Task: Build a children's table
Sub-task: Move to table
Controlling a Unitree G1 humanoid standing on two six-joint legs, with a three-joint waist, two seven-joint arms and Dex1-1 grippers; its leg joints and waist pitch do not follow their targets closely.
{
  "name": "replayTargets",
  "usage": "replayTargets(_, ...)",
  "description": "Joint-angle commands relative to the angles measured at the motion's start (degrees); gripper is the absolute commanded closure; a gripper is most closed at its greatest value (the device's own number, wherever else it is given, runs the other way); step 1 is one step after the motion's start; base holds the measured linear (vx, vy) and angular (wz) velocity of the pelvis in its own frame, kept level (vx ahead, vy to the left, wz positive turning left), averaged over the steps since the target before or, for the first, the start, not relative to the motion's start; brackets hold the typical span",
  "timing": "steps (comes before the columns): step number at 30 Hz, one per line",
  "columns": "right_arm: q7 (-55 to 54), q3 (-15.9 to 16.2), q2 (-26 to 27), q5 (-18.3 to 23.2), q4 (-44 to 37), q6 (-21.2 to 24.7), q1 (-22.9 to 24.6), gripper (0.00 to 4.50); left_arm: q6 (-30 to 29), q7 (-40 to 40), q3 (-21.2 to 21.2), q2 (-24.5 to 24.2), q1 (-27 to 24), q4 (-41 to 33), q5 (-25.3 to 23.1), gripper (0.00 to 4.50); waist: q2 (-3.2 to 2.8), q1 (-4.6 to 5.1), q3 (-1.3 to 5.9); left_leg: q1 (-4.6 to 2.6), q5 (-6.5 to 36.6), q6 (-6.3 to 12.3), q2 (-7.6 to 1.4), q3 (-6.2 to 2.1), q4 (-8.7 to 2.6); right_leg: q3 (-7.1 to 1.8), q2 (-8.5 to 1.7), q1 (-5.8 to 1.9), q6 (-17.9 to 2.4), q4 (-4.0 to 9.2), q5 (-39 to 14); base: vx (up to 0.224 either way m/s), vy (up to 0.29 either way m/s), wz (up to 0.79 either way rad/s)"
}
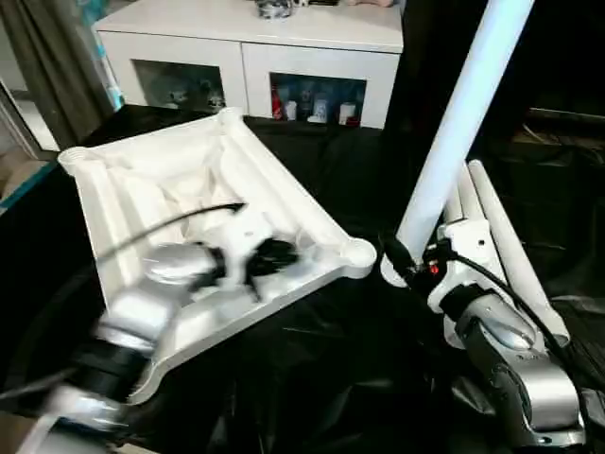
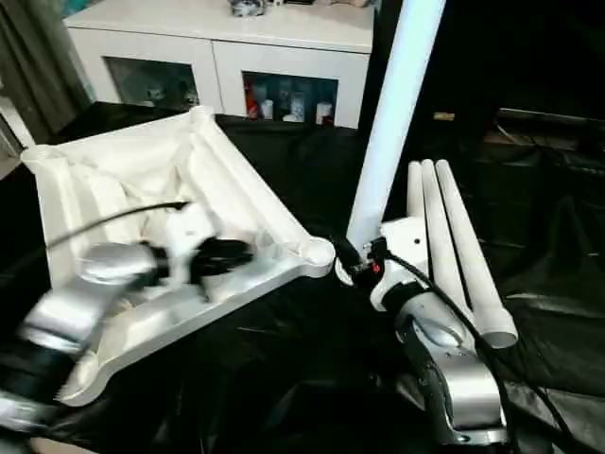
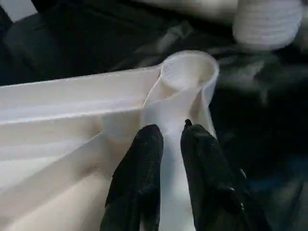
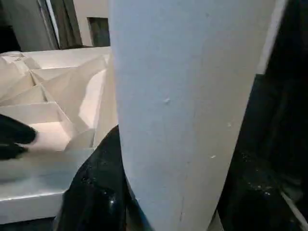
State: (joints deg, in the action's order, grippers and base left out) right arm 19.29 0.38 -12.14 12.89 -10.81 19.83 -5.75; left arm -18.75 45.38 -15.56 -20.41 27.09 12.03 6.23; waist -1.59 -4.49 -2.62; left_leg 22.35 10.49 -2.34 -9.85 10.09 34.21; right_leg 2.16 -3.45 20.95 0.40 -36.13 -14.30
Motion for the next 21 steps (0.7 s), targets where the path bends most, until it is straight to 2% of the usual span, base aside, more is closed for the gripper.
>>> replayTargets(1, 0.0, -0.5, -0.8, -0.1, -0.7, 0.9, -0.4, 2.58, -4.0, -3.9, -1.2, 2.8, 0.6, -0.7, 0.0, 3.54, 0.13, 0.02, 3.19, -1.42, 6.3, 1.31, -3.34, -1.19, -3.98, -2.64, -4.67, -1.62, -12.5, 3.76, 3.3, 0.0, 0.0, 0.0)
replayTargets(2, -0.1, -0.4, -0.9, -0.2, -1.0, 1.1, -0.2, 2.58, -4.7, -4.5, -2.4, 3.8, 0.6, -0.3, -1.1, 3.54, 0.43, 0.04, 3.21, -1.37, 6.1, 1.51, -3.31, -1.14, -3.93, -2.73, -4.68, -1.77, -12.2, 3.94, 3.6, 0.0, 0.0, 0.0)
replayTargets(3, -0.2, -0.3, -0.9, -0.2, -1.2, 1.3, -0.1, 2.58, -5.4, -5.2, -3.1, 4.2, 0.6, 0.0, -2.0, 3.54, 0.27, -0.14, 3.29, -1.2, 5.5, 1.66, -3.24, -1.21, -3.87, -2.75, -4.76, -1.9, -11.8, 3.88, 3.9, 0.0, 0.0, 0.0)
replayTargets(6, -0.4, -0.7, -1.1, -0.1, -2.1, 1.8, 0.5, 2.58, -5.6, -7.3, -5.3, 4.3, 1.2, 2.0, -6.3, 3.54, 0.34, 0.09, 3.38, -1.12, 5.0, 1.91, -3.15, -1.38, -3.83, -2.67, -4.55, -2.06, -10.8, 3.84, 5.5, 0.0, 0.0, 0.0)
replayTargets(10, -0.7, -0.9, -1.2, -0.1, -2.5, 2.1, 1.0, 2.58, -8.9, -7.0, -5.5, 4.9, 1.4, 1.6, -6.6, 3.54, 0.26, 0.29, 3.4, -1.31, 5.6, 1.74, -3.23, -1.35, -3.82, -2.6, -4.51, -1.94, -11.6, 3.88, 5.2, 0.0, 0.0, 0.0)
replayTargets(12, -0.8, -0.7, -1.2, -0.2, -2.5, 2.1, 1.0, 2.58, -9.3, -7.7, -6.6, 4.2, 1.5, 2.0, -7.9, 3.54, 0.04, 0.36, 3.34, -1.34, 6.4, 1.61, -3.25, -1.43, -3.88, -2.6, -4.52, -1.88, -11.8, 4.03, 4.4, 0.0, 0.0, 0.0)
replayTargets(19, -1.0, -0.4, -1.2, -0.3, -2.8, 2.4, 1.1, 2.58, -10.2, -7.2, -6.6, 3.2, 1.4, 1.5, -8.7, 3.54, 0.04, 0.81, 3.32, -1.23, 6.6, 1.64, -3.18, -1.46, -3.94, -2.56, -4.55, -2.02, -12.2, 4.05, 4.4, 0.0, 0.0, 0.0)
replayTargets(20, -1.1, -0.4, -1.2, -0.3, -2.8, 2.4, 1.1, 2.58, -10.4, -6.7, -6.6, 2.9, 1.3, 1.1, -8.7, 3.81, 0.08, 0.91, 3.33, -1.18, 6.6, 1.66, -3.14, -1.48, -3.93, -2.53, -4.54, -2.09, -12.3, 4.04, 4.2, 0.0, 0.0, 0.0)
replayTargets(21, -1.1, -0.4, -1.2, -0.3, -2.7, 2.3, 1.1, 2.58, -10.9, -6.2, -6.4, 2.6, 1.1, 0.7, -8.4, 3.81, 0.04, 0.93, 3.35, -1.22, 6.6, 1.68, -3.17, -1.49, -3.93, -2.53, -4.53, -2.06, -12.4, 4.03, 4.2, 0.0, 0.0, 0.0)
